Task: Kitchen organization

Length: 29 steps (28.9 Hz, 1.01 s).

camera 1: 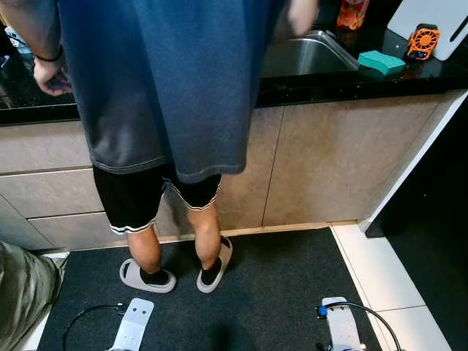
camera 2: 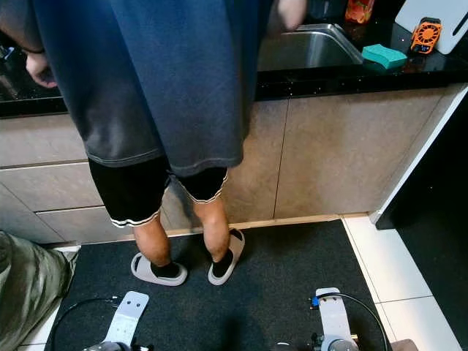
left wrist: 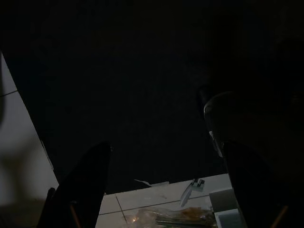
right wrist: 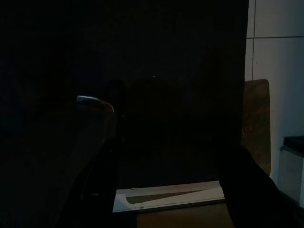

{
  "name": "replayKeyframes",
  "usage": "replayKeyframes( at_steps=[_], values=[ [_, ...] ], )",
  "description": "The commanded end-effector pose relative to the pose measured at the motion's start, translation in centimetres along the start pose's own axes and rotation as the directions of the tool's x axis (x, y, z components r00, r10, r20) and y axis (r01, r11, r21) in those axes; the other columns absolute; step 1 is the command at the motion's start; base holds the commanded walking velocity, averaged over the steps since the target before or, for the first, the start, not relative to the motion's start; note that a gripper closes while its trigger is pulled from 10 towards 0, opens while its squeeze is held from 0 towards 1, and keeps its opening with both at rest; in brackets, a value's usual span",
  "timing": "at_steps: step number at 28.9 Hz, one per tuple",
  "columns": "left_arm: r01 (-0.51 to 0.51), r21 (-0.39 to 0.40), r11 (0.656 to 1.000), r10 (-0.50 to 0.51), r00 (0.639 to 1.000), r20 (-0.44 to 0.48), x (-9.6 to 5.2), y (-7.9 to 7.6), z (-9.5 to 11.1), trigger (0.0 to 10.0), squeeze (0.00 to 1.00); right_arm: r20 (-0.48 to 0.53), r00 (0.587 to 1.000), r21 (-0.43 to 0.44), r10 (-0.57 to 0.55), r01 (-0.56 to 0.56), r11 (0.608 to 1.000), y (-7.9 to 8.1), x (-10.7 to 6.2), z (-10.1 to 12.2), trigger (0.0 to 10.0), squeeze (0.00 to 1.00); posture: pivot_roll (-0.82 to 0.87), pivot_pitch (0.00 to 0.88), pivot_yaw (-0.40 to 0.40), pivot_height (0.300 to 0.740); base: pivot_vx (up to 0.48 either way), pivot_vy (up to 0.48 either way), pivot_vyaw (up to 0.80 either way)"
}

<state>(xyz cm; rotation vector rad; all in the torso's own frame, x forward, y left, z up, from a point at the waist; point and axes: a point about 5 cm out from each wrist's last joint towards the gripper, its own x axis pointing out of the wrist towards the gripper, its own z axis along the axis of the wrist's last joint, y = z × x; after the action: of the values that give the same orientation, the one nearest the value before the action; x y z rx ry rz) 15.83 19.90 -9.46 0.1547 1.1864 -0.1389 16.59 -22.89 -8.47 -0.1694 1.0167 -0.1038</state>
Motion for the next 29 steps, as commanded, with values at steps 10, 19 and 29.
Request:
replayKeyframes(
  at_steps=[10,19,29],
  values=[
    [-0.006,0.011,1.000,0.006,1.000,-0.011,-0.05,0.25,-0.18,10.0,0.00,-0.004,1.000,-0.012,0.010,-0.010,1.000,0.29,-0.03,-0.20,10.0,0.00,-0.04,0.028,0.056,0.740,0.000,0.000,0.00],
    [-0.005,0.015,1.000,0.005,1.000,-0.014,-0.05,0.23,-0.27,10.0,0.00,-0.006,1.000,-0.012,0.010,-0.010,1.000,0.31,-0.04,-0.31,10.0,0.00,-0.04,0.021,0.057,0.740,0.000,0.000,0.00],
    [-0.003,0.020,1.000,0.003,1.000,-0.017,-0.05,0.22,-0.35,10.0,0.00,-0.007,1.000,-0.011,0.012,-0.012,1.000,0.35,-0.06,-0.38,10.0,0.00,-0.04,0.012,0.058,0.740,0.000,0.000,0.00]
  ],
)
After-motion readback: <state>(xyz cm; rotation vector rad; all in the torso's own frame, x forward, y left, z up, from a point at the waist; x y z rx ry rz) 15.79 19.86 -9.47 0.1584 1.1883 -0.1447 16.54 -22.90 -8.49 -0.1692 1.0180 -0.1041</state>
